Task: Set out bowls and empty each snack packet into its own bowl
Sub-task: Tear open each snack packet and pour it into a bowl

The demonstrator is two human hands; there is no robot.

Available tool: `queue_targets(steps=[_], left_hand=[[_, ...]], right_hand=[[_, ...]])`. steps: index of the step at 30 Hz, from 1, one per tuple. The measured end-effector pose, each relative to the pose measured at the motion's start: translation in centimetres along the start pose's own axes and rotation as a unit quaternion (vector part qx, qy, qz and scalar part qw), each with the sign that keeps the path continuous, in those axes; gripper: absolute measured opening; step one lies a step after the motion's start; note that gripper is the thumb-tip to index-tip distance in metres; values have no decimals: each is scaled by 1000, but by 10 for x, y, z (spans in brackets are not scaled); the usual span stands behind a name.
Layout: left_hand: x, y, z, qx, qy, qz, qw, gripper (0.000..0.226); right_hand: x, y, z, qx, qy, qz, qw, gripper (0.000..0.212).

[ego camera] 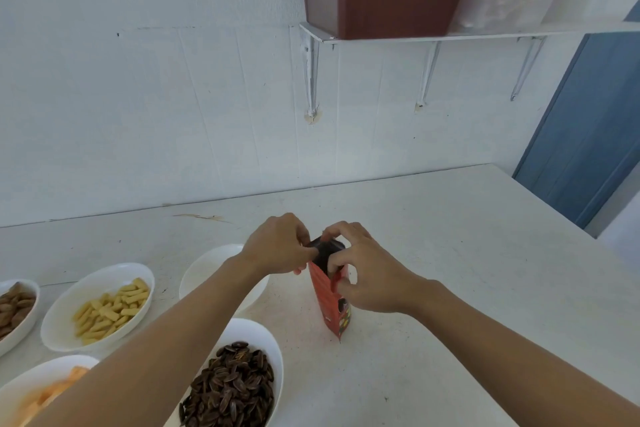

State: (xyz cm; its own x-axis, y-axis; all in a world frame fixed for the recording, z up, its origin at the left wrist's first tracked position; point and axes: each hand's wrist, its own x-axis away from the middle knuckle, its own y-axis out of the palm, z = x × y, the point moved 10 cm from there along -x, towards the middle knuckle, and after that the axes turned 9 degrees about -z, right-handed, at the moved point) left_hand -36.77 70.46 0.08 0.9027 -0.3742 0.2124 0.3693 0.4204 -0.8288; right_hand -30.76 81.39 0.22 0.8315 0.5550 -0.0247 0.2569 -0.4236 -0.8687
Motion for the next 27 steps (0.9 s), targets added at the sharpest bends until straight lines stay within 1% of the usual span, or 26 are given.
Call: queue_targets(steps=[2,5,9,12,15,18,20,24,27], left_hand=[[0,-8,-6,-18,-13,14,1000,18],[3,-12,-13,-24,-26,35,999,14],[5,-10,-10,-26,-18,40,999,9],[7,-2,-8,-14,-6,15,1000,12],[10,3,-4,-26,-9,2,1000,17],[9,15,-6,8,-16,-60,998,25],[10,13,-10,11,-17,-78,997,25],[13,2,-16,-16,-29,-47,998,17],[16,0,-17,-20,-37,2,999,17]], right_hand=[[6,-5,5,27,4,9,1000,3],[10,-10,8,87,-3,27,996,10],[8,-6,7,128,-9,40,991,14],[7,-1,9,132,-10,33,991,15],[4,2,7,153,-15,27,988,20],[2,3,3,185,-21,36,982,26],[2,1,5,199,-18,43,979,27],[6,-3,4,236,-30,82,968,35],[8,-6,7,234,-18,111,966,26]])
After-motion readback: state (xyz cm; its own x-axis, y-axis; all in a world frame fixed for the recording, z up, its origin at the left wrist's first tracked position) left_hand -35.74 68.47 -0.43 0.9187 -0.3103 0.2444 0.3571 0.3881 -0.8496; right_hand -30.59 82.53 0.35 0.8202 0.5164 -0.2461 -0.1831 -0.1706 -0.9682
